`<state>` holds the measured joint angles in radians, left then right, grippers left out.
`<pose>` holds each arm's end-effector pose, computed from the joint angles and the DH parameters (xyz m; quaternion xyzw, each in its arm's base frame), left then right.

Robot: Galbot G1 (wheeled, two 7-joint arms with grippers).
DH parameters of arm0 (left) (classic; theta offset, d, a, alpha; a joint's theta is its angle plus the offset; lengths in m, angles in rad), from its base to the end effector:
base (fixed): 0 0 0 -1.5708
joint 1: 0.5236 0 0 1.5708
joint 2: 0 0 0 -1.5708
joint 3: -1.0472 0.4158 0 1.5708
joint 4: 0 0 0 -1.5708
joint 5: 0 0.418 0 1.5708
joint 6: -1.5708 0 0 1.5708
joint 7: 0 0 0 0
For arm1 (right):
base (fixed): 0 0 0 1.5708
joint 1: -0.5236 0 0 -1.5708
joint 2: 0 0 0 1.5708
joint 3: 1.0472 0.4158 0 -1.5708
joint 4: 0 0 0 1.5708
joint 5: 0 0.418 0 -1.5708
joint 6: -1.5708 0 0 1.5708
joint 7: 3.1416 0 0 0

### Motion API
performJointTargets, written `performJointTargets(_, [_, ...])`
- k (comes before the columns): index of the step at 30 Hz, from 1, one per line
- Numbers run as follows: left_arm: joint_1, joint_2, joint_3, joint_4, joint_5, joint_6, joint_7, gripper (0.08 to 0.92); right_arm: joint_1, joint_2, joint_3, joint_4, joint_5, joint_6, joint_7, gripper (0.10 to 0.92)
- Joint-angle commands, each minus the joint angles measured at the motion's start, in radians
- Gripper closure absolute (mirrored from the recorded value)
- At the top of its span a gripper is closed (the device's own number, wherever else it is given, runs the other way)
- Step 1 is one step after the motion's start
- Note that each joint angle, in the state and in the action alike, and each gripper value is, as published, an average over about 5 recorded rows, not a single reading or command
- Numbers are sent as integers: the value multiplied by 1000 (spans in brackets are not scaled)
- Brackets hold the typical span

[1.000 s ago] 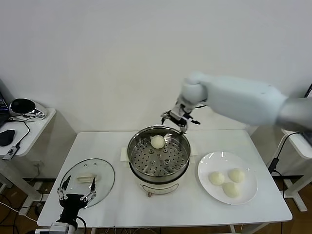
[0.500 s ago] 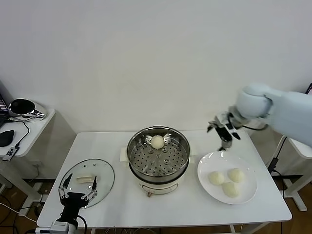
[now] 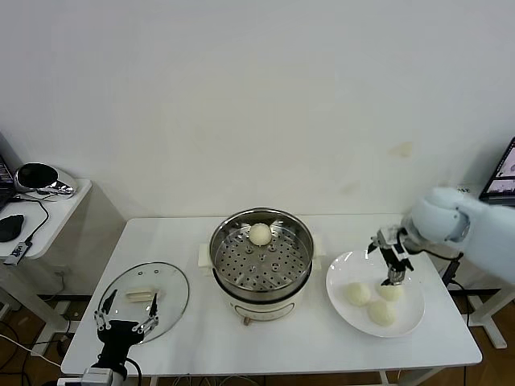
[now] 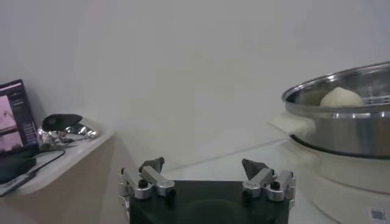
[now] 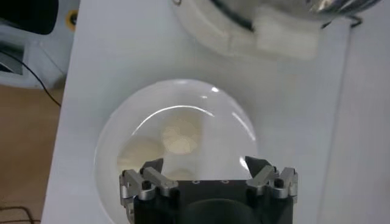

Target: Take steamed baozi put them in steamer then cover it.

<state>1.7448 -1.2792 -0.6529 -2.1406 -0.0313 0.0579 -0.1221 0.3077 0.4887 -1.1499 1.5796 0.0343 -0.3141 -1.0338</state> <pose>0.1588 0.0982 -0.3539 0.0308 -0.9862 -0.1449 0.0741 0.5384 -0.1687 -0.1620 0.4999 -0.5198 0.5761 0.3847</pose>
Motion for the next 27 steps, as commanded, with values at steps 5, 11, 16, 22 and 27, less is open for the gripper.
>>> performJointTargets(5, [3, -9, -8, 5, 0, 2, 0, 177, -325, 98, 223, -152, -113, 34, 4, 203])
performJointTargets(11, [5, -10, -14, 3, 1, 2, 1, 177, -371, 159, 257, -214, -147, 55, 12, 203])
performJointTargets(16, [10, -9, -21, 0, 2, 1, 1, 177, -393, 198, 282, -249, -168, 67, 33, 203])
performJointTargets(22, [11, -13, -22, 2, 5, -1, 1, 177, -390, 222, 287, -273, -168, 62, 40, 203])
performJointTargets(27, [11, -13, -23, 2, 6, -2, 1, 177, -393, 234, 290, -281, -168, 54, 37, 211])
